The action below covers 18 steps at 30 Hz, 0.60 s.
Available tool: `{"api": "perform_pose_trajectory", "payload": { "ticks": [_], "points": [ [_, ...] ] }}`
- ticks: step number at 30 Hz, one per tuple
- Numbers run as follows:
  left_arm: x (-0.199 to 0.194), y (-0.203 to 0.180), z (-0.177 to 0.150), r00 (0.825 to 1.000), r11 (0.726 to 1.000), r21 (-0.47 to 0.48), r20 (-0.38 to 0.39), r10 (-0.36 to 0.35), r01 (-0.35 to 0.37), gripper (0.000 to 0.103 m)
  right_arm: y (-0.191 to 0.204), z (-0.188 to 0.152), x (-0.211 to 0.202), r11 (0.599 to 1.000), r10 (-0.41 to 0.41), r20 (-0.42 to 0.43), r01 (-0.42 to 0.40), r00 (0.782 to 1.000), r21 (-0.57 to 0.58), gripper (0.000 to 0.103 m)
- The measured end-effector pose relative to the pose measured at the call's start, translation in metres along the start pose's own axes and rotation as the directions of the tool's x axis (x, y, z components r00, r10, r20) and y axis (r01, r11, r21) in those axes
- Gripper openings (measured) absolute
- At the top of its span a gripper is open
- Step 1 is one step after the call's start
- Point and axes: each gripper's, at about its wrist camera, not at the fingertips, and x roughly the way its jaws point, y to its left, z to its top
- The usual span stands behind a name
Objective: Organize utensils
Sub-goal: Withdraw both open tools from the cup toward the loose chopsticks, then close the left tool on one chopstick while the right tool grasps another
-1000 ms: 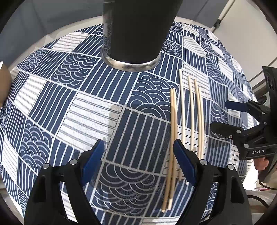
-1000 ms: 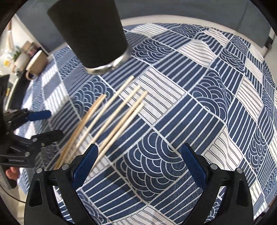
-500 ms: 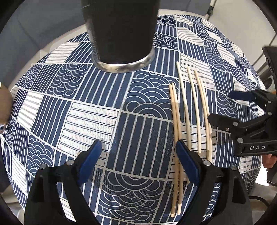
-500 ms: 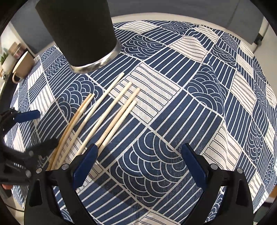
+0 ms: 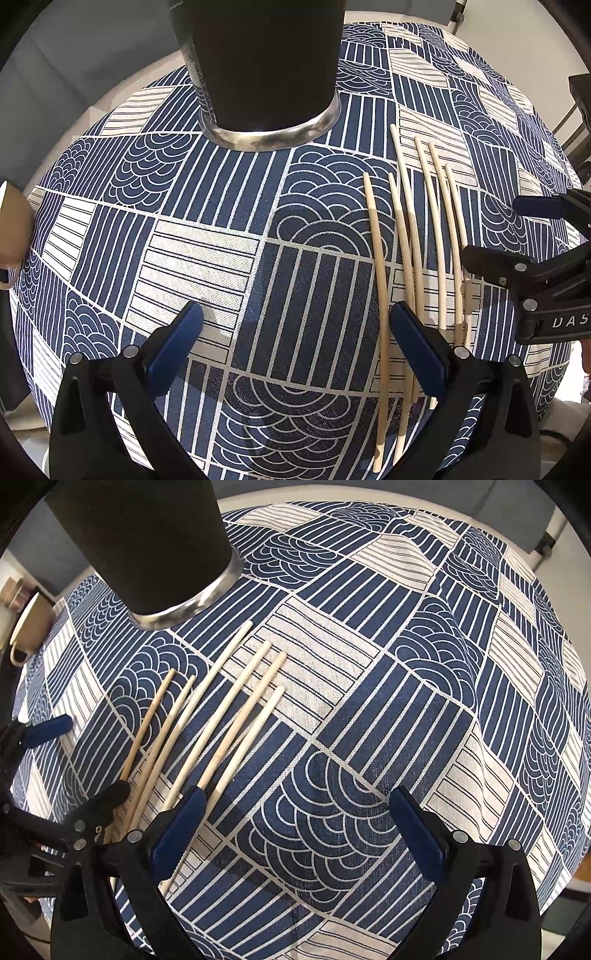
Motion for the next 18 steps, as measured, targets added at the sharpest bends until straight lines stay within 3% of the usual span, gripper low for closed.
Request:
{"api": "perform_pose_trajectory", "payload": {
  "ticks": [5, 13, 18],
  "points": [
    [0.0, 0.0, -0.001, 1.0, 1.0, 0.005, 0.001, 0.0, 0.0, 0.099, -0.004, 0.007, 0.004, 1.0, -0.001, -0.025, 0.001, 1.0, 0.009, 0.095],
    [0.002, 0.0, 0.0, 1.0, 1.0, 0.002, -0.014, 0.001, -0.001, 0.099, -0.003, 0.034, 0.021, 0.998, -0.028, -0.154, 0.036, 0.988, 0.048, 0.097],
    [0.004, -0.001, 0.004, 1.0, 1.0, -0.004, -0.03, 0.002, -0.002, 0.099, -0.002, 0.046, 0.026, 0.998, -0.029, -0.147, 0.036, 0.989, 0.043, 0.097]
  ]
}}
